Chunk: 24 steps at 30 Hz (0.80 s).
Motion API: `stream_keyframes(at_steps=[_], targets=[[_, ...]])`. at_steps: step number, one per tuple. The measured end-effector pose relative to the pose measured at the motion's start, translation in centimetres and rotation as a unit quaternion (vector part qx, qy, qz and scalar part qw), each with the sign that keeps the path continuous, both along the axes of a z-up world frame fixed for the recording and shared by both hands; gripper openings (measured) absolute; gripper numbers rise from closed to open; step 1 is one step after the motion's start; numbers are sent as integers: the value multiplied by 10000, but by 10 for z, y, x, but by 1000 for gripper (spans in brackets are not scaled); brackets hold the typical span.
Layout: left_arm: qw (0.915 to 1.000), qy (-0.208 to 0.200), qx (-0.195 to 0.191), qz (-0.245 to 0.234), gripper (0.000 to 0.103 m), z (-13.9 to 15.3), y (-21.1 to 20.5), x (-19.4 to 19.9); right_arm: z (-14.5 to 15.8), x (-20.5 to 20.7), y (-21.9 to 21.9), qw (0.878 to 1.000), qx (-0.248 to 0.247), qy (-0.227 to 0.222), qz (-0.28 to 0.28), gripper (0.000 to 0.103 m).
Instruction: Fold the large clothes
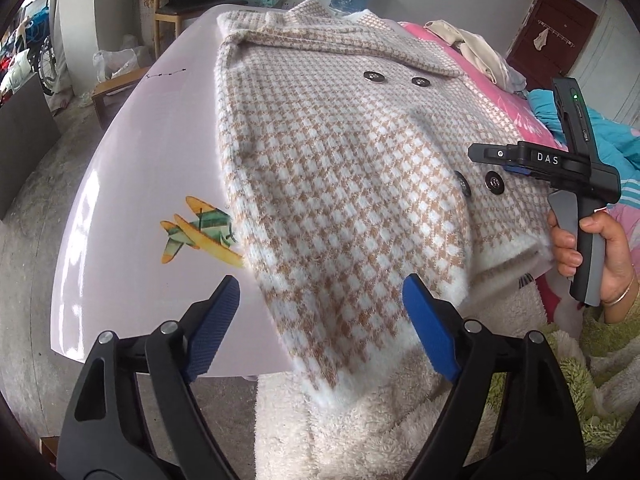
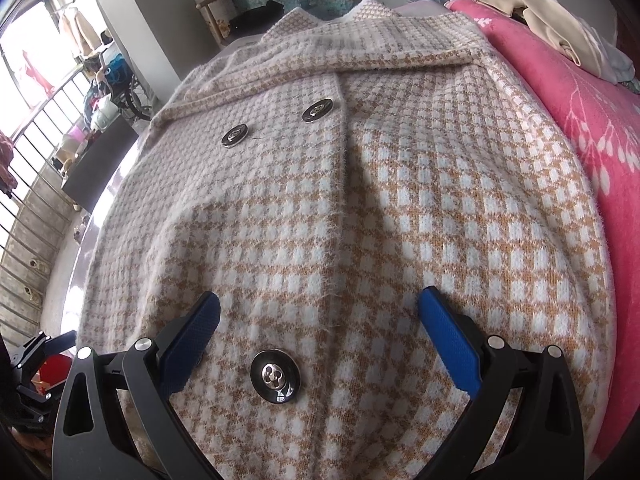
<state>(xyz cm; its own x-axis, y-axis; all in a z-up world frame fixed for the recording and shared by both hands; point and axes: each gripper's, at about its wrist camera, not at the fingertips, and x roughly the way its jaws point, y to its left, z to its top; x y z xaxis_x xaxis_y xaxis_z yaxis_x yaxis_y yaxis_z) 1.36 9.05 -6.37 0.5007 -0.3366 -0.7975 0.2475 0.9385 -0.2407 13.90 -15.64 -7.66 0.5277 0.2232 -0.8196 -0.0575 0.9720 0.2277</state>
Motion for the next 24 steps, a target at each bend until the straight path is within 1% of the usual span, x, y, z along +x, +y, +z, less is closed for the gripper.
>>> stream_keyframes(at_steps=[3,7,8,11,12,15,17,21,24], targets=[[9998,-90,-184,25,79,2,3,-6,0,-1,-2,10000,53,-43,-4,97],[9984,21,-547,116,67,-2,6,-12,0,-3,-4,9999,100,-78,28,97],[9980,61,-612,156,63,-3,7,-12,0,-4,-6,9998,151,-88,23,97],[9967,174,-722,324,57,-9,11,-8,1,-4,-10,9995,300,-63,-10,97],[9962,224,-726,422,56,-11,13,-6,1,-3,-11,9994,334,-46,-13,97],[9933,340,-918,617,55,-14,22,2,1,-4,-12,9992,395,-53,15,97],[9927,331,-976,624,55,-15,23,9,1,-6,-11,9993,357,-94,49,97],[9925,351,-946,686,55,-16,24,24,0,-8,-7,9996,219,-154,88,97],[9937,278,-882,638,55,-15,21,34,0,-9,-7,9996,219,-160,88,97]])
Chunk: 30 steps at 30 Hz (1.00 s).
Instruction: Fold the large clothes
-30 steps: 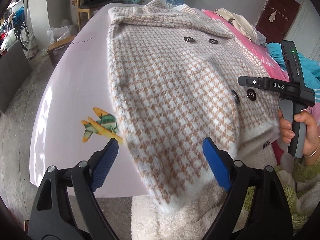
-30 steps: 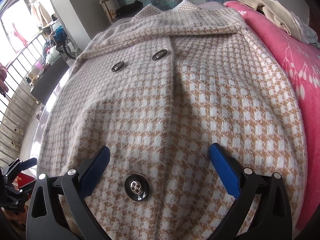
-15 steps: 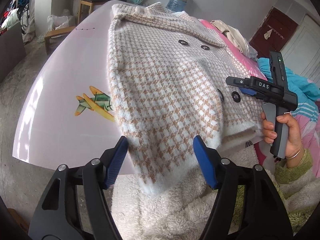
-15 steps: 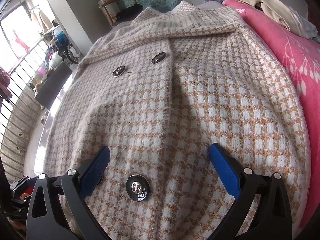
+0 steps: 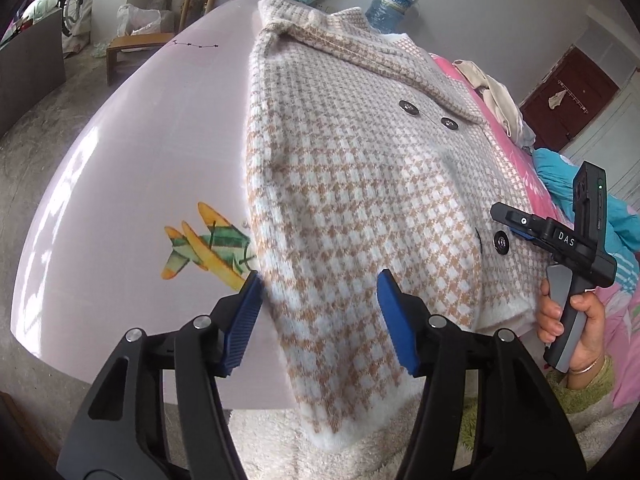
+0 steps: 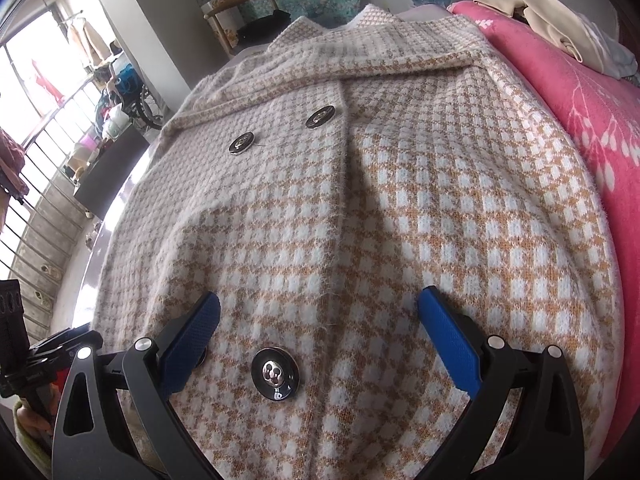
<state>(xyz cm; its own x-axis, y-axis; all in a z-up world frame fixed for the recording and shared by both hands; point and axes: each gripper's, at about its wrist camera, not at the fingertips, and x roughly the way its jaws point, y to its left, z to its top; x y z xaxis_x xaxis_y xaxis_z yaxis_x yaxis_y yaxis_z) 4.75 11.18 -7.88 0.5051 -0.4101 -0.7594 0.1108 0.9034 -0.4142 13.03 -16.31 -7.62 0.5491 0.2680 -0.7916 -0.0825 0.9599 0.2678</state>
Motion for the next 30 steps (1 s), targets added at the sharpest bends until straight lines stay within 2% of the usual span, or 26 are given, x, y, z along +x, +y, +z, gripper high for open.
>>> stream_keyframes(at_steps=[9,16,25,30], targets=[[9995,-151,-146,-223,55,2,-1,15,1,0,1,10000,-28,10,-17,97],[9952,56,-968,-104,54,0,16,12,1,0,1,10000,-34,18,-44,97],[9922,389,-1125,-358,54,-5,7,-17,0,4,2,9999,-102,34,-45,97],[9931,382,-1050,-359,54,-7,1,-28,1,5,1,9999,-75,45,-54,97]])
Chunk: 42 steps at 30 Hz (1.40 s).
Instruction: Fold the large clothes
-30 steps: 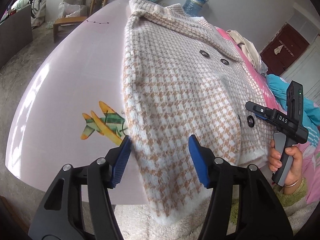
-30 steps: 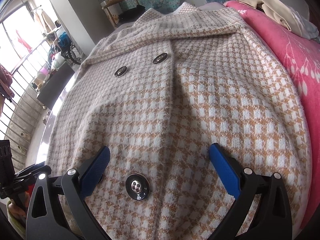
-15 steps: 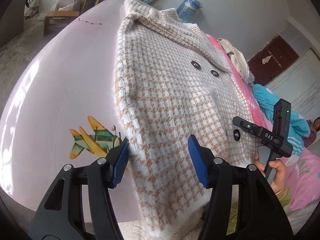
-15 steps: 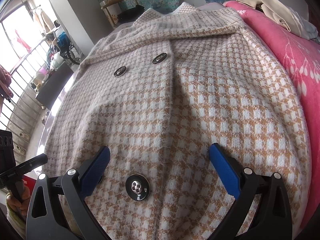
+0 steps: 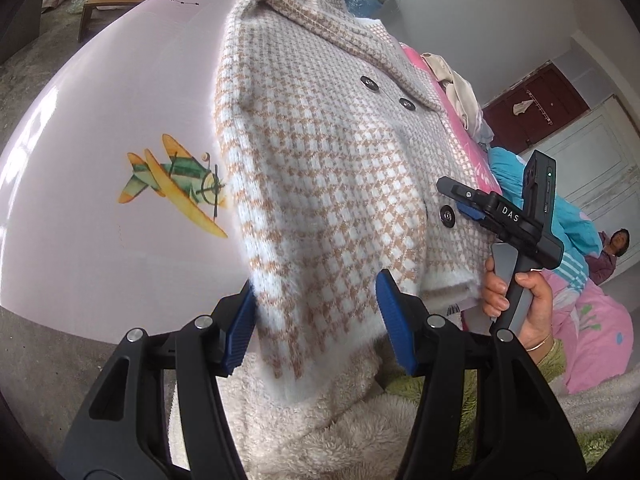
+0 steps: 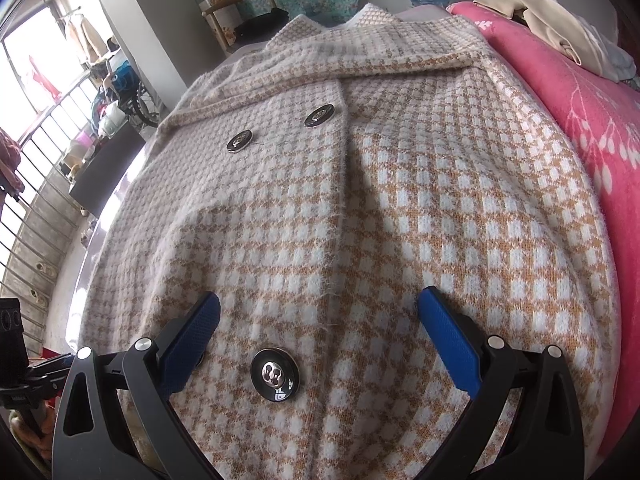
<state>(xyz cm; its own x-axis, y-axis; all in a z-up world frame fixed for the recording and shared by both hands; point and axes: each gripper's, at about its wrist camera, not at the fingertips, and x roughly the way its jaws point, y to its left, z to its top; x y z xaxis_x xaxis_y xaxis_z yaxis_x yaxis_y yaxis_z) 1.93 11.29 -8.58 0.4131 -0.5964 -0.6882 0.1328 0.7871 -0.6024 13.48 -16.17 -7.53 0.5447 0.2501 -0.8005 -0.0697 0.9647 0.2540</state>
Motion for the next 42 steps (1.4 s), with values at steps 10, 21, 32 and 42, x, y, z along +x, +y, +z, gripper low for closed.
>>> stream_keyframes(at_steps=[10,21,32,42], targets=[[9987,-132,489,-53,47,3,-10,3,33,-41,-59,9982,26,-209,-559,97],[9952,-204,929,-210,47,5,-19,4,38,-88,-109,9934,-22,-17,-1146,90],[9912,-288,1253,-308,47,7,-25,1,18,-104,-120,9900,362,329,-1320,71],[9927,-211,1144,-306,47,8,-24,-1,8,-108,-121,9891,459,551,-1285,47]])
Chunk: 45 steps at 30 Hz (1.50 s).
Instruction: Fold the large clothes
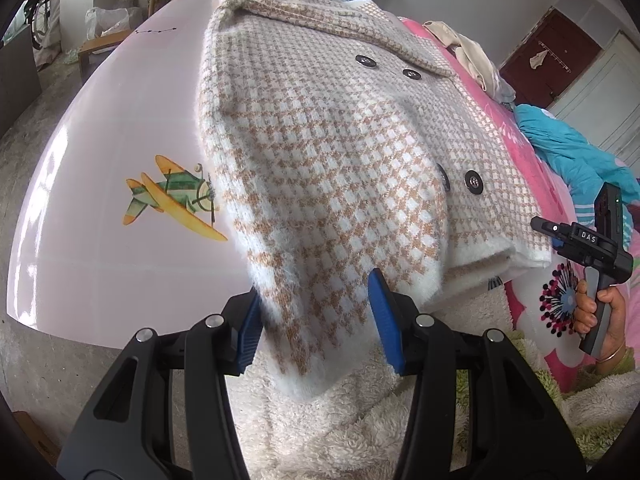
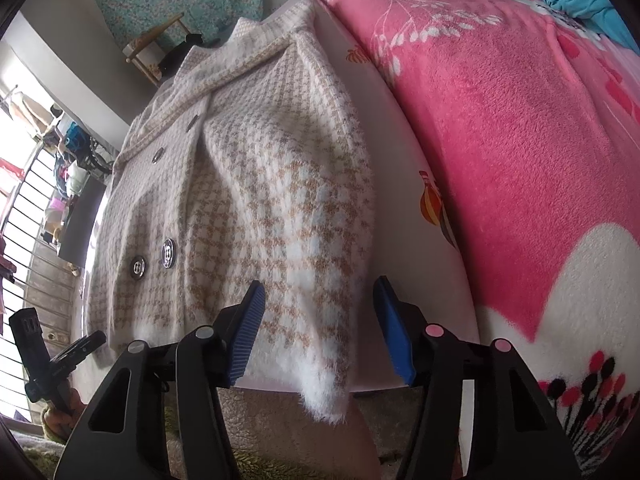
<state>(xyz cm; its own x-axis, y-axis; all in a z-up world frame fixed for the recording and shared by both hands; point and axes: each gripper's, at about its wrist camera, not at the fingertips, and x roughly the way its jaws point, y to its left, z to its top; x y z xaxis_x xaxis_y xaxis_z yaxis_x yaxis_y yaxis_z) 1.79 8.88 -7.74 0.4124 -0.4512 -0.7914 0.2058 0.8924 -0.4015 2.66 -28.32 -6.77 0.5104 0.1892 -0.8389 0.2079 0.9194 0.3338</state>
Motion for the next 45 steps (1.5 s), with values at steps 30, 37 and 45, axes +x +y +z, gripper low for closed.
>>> stream_keyframes(at_steps=[30,37,45], targets=[[9877,-1494,-354,294,6,88,10,50,90,35,9,9914,-245,-1254,290,9],[9838,-1541,-442,804,6,95,23,87,102,82,4,9872,67,-1564,317,9],[9864,-1196,-362,1065,7,84,34,148,98,152,4,9835,361,-1734,356,9]])
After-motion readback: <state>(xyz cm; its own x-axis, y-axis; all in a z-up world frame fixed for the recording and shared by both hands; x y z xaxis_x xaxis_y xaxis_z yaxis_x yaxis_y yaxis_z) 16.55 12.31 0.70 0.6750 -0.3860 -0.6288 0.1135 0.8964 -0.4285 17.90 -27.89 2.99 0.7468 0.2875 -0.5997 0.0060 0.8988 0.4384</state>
